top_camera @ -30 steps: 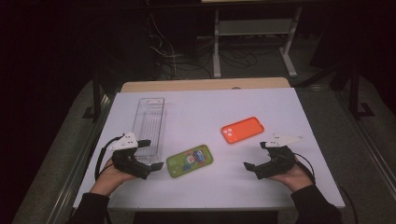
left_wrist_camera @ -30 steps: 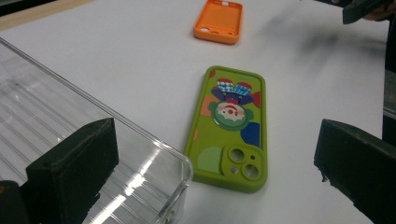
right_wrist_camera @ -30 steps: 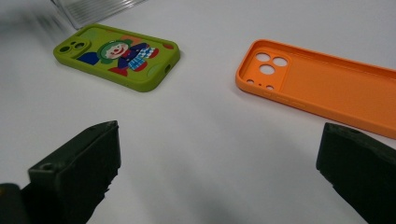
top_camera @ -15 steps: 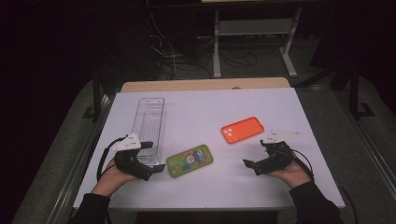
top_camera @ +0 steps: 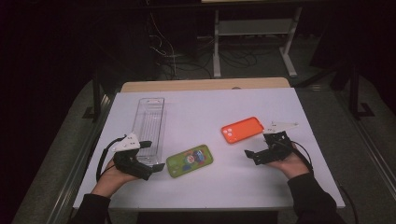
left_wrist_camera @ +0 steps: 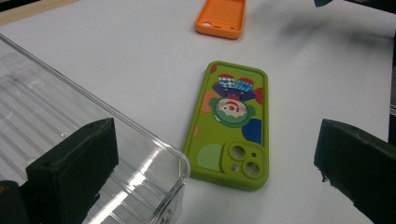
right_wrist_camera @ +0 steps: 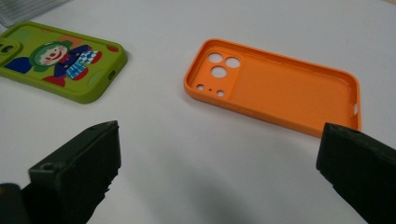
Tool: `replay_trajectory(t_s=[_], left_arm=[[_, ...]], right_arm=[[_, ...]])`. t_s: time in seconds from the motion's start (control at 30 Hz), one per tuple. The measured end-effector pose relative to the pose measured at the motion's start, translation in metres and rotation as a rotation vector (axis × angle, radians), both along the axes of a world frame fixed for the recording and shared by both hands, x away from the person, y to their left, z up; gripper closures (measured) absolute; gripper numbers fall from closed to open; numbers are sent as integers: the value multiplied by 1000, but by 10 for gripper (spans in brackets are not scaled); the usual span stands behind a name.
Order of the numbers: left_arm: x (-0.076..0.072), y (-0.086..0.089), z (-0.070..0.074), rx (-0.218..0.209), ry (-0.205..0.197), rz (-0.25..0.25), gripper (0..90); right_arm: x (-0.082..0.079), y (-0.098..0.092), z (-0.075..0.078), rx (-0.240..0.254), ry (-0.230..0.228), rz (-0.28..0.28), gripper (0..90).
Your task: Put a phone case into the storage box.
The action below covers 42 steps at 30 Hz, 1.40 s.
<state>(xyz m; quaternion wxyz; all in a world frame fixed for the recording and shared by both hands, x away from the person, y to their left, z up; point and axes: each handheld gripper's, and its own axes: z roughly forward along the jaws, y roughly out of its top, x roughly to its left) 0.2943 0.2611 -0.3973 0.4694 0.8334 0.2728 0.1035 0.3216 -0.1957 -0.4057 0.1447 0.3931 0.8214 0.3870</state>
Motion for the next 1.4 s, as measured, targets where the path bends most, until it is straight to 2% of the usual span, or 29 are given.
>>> replay_trajectory(t_s=[0.23, 0.33, 0.37, 0.43, 0.53, 0.77, 0.9, 0.97, 1.03, 1.1, 1.17, 1.27, 1.3, 1.33, 1.4], left_arm=[[0, 0, 0, 14, -3, 7, 0], [0, 0, -1, 19, -2, 7, 0], [-1, -1, -2, -4, 6, 18, 0], [-1, 0, -1, -3, 6, 24, 0], [0, 2, -1, 1, -5, 20, 0], [0, 1, -2, -3, -2, 22, 0], [0, 2, -1, -7, -4, 26, 0], [1, 3, 0, -6, -4, 26, 0], [1, 3, -1, -10, 0, 30, 0], [1, 3, 0, -7, 2, 30, 0], [1, 4, 0, -8, -2, 30, 0], [1, 5, 0, -13, 0, 35, 0], [1, 5, 0, -16, 3, 37, 0], [1, 5, 0, -18, 2, 36, 0], [1, 5, -1, -20, 2, 37, 0]], right_arm=[[13, 1, 0, -12, 5, -5, 0], [22, 3, 1, -25, 27, -13, 0], [22, 3, 1, -25, 27, -13, 0], [27, 3, 2, -35, 21, 1, 0], [35, 4, 3, -50, 29, -8, 0], [54, 4, 5, -69, 58, -27, 0], [65, 4, 5, -69, 74, -49, 35], [71, 4, 5, -85, 73, -58, 58], [80, 3, 4, -101, 81, -78, 131], [81, 3, 4, -105, 84, -88, 141], [91, 4, 2, -130, 105, -96, 209], [96, 4, 1, -152, 117, -99, 256], [101, 4, 1, -177, 116, -91, 325], [101, 4, 1, -177, 116, -91, 325], [105, 4, 0, -195, 128, -90, 394]])
